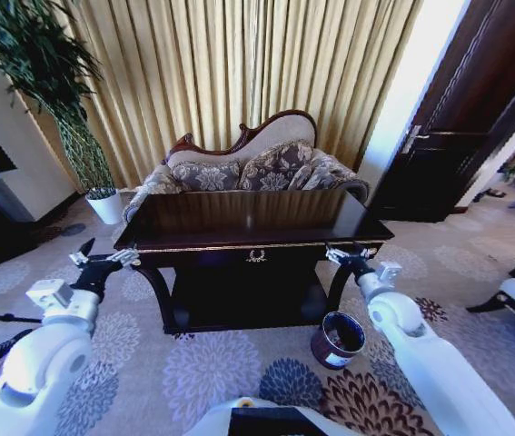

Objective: Move to the front of the table and place the trash on the table into the trash bin.

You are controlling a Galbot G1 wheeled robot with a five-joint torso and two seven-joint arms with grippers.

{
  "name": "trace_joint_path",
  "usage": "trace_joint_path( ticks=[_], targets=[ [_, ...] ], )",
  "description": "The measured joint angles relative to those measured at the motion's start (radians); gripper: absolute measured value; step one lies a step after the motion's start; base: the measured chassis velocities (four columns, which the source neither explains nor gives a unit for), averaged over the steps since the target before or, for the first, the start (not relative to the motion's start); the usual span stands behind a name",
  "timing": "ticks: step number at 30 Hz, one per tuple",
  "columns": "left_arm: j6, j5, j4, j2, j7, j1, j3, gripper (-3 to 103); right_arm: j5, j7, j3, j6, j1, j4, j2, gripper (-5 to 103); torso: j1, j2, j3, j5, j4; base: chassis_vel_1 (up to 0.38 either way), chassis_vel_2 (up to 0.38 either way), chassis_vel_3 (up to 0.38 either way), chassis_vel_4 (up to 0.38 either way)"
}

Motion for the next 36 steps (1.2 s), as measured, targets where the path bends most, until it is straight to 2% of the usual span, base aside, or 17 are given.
trace_joint_path(
  ticks=[4, 7, 14, 22, 36],
  targets=[
    [0.020, 0.000, -0.015, -0.033, 0.025, 0.013, -0.021, 100, -0.005, 0.012, -0.002, -0.020, -0.019, 0.077, -0.008, 100, 0.000, 0.000, 0.000, 0.0001, 0.0001, 0.000, 0.000, 0.000, 0.000],
    [0.028, 0.000, -0.024, -0.032, 0.025, 0.015, -0.023, 100, -0.004, 0.026, -0.005, -0.037, -0.019, 0.099, -0.011, 100, 0.000, 0.000, 0.000, 0.0003, 0.0001, 0.000, 0.000, 0.000, 0.000],
    [0.056, -0.005, -0.058, 0.017, 0.018, 0.002, -0.028, 100, -0.025, 0.047, -0.016, -0.089, -0.045, 0.163, -0.008, 100, 0.000, 0.000, 0.000, 0.0002, -0.0001, 0.000, 0.000, 0.000, 0.000],
    [0.059, -0.018, -0.082, 0.029, 0.008, 0.004, -0.038, 100, -0.043, 0.047, -0.019, -0.091, -0.052, 0.137, 0.000, 100, 0.000, 0.000, 0.000, 0.0003, 0.0000, 0.000, 0.000, 0.000, 0.000],
    [0.058, -0.018, -0.096, 0.041, 0.010, 0.010, -0.038, 100, -0.048, 0.054, -0.003, -0.087, -0.093, 0.193, 0.012, 100, 0.000, 0.000, 0.000, 0.0002, 0.0000, 0.000, 0.000, 0.000, 0.000]
  ],
)
